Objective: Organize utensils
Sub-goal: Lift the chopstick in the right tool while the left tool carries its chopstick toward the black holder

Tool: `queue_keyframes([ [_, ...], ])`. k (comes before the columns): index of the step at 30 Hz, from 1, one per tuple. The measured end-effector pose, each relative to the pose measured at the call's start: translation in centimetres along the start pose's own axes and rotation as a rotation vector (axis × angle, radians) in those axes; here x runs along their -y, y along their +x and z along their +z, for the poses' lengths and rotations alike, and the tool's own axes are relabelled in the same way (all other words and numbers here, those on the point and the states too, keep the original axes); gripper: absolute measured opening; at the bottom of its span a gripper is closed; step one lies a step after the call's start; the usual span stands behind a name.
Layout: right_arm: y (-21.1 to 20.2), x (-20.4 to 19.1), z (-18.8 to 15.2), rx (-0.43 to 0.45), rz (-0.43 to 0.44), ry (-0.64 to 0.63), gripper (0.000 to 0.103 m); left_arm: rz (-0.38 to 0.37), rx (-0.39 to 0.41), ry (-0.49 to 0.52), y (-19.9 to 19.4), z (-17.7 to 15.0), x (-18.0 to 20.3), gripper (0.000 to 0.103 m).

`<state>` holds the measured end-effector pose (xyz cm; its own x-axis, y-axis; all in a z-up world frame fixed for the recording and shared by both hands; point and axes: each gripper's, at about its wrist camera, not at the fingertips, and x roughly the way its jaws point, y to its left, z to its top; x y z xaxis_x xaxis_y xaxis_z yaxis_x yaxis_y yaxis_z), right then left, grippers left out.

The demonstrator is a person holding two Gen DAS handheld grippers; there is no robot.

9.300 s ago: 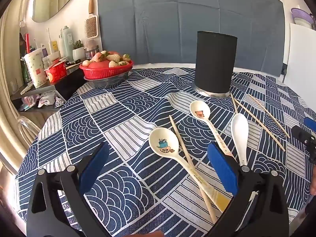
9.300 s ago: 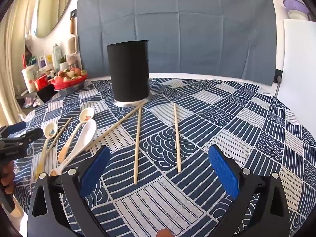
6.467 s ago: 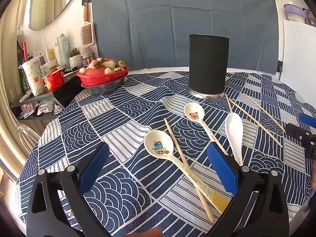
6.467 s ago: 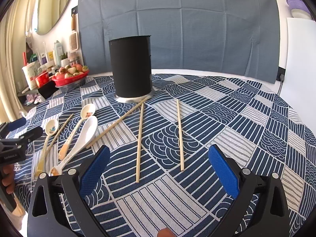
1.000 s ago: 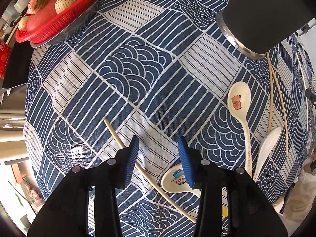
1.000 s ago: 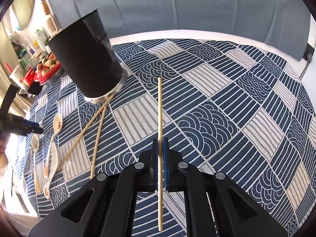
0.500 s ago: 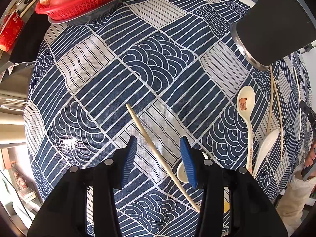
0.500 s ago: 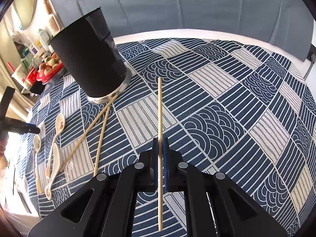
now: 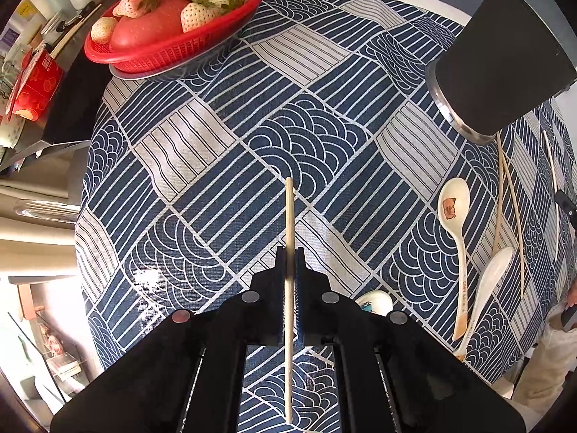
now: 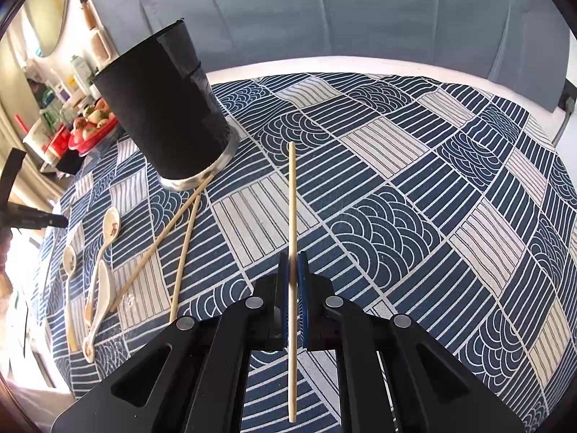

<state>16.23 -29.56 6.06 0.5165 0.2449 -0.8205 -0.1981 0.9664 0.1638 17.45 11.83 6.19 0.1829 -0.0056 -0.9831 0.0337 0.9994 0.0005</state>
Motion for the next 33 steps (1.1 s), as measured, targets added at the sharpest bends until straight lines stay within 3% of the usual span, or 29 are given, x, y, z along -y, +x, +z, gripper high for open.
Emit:
queue_keyframes([
  [4,-0.9,-0.1,0.7,0.024,-0.008,-0.011,0.005,0.009,0.033,-0.004,-1.6,0.9,-1.1,0.005],
  [9,-2.2,-0.3,1.8,0.056,-0.02,-0.021,0.005,0.02,0.077,0.013,-3.1,0.4,1.3,0.005],
  [20,-5.4,-2.1,4.5,0.137,-0.048,-0.08,0.005,-0.01,0.192,0.032,-4.6,4.2,4.8,0.005],
  [27,-7.0,-3.5,6.1,0.187,-0.045,-0.109,0.005,0.02,0.298,0.06,-7.1,5.8,6.1,0.005],
  [33,-7.9,-4.9,7.4,0.233,-0.033,-0.12,0.005,-0.013,0.401,0.073,-9.3,6.4,7.0,0.005],
])
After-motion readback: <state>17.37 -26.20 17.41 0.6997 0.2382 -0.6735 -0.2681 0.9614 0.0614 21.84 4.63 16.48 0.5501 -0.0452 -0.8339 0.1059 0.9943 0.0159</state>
